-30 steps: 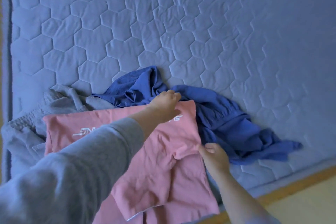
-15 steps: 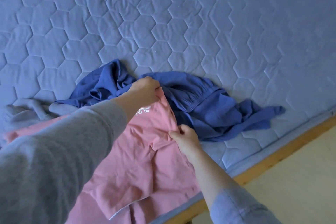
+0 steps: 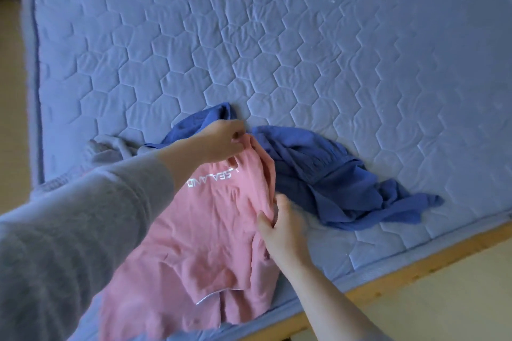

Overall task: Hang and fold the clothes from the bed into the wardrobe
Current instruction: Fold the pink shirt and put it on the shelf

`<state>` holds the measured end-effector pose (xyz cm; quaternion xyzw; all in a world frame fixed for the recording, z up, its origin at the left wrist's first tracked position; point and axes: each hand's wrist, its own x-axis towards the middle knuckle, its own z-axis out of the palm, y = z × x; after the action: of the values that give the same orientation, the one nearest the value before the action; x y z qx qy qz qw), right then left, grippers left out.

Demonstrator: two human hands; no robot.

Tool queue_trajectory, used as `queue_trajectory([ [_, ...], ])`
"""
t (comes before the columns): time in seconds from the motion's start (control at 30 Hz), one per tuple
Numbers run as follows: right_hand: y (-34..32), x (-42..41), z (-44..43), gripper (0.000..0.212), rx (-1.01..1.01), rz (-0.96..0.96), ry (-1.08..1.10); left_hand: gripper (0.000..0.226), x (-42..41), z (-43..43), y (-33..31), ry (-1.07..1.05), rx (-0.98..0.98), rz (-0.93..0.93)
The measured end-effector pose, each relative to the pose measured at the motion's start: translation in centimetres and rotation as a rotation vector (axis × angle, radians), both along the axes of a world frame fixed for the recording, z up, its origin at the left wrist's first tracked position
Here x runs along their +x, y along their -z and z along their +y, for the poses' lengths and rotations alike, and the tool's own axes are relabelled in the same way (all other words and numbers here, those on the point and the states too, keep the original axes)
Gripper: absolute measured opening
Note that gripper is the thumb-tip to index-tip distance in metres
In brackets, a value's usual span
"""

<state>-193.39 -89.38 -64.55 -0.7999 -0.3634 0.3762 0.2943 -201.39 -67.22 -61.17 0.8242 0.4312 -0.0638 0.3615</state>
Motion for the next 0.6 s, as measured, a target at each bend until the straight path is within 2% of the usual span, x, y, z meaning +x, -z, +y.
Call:
queue_trajectory([
  [0.1,-1.8,-3.4,0.6,0.022,0.022,0.049,-0.135,0.010,-4.9,0.2,-1.0,-0.118,0.047,-0.032],
  [0.2,-3.1,-7.0,1.5,0.027,0.053,0.057,-0.233,0.003,-10.3,0.1,-1.7,-0.294,-0.074,-0.152],
  [0.3,-3.7,-10.7,2.6,0.026,0.071,0.078,-0.316,0.004,-15.2,0.0,-1.8,-0.375,-0.053,-0.192],
  [0.47,-3.3,-17.0,3.7,0.019,0.049,0.068,-0.442,0.017,-21.7,0.1,-1.1,-0.504,-0.058,-0.242],
  [0.6,-2.2,-22.1,5.0,0.018,-0.002,0.012,-0.521,0.025,-26.5,0.1,0.7,-0.705,-0.170,-0.268],
])
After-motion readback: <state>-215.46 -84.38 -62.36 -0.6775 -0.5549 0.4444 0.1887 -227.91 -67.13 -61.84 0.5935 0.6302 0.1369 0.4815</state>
